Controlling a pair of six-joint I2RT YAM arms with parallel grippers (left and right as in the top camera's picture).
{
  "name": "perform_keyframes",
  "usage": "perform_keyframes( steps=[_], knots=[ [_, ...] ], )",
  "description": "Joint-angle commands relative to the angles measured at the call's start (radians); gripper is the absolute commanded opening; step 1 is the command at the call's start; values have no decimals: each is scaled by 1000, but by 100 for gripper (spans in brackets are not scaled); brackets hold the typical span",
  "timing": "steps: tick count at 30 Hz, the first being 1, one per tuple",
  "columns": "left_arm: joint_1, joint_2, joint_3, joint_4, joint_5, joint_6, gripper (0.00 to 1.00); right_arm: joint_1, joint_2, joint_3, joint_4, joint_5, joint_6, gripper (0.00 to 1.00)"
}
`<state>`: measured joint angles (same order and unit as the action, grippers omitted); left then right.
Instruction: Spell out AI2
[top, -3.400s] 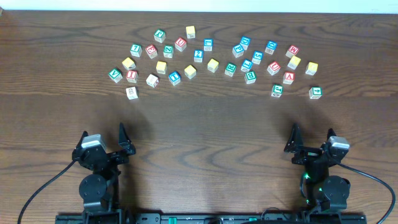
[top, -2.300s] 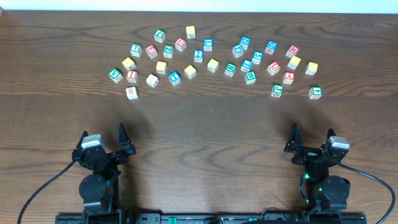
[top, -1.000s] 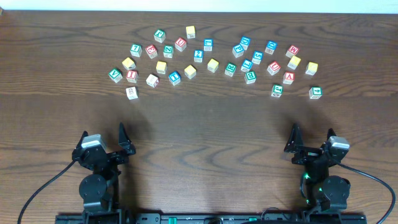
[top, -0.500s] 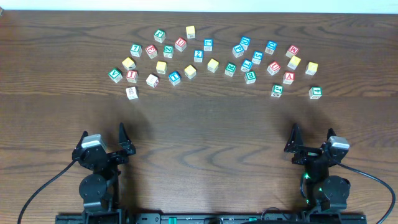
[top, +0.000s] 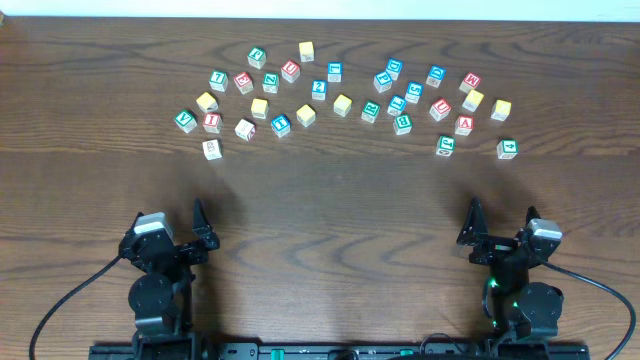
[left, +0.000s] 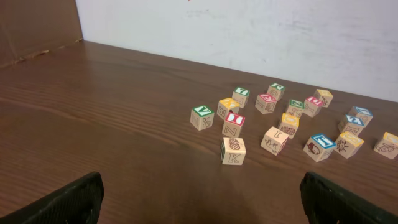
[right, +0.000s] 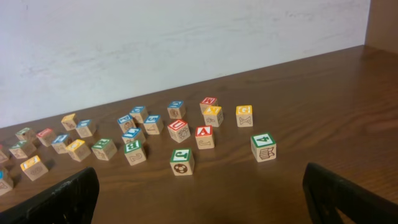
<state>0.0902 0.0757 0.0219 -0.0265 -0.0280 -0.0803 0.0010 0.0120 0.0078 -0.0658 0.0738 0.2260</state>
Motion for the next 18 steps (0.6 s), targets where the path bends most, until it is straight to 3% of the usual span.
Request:
perform_keyframes(
  steps=[1, 18],
  knots=[
    [5, 1, -5, -33, -6, 8, 99, -9, -3, -2, -3, -5, -6, 99],
    [5, 1, 2, -33, -6, -10, 99, -9, -3, -2, -3, -5, -6, 99]
  ],
)
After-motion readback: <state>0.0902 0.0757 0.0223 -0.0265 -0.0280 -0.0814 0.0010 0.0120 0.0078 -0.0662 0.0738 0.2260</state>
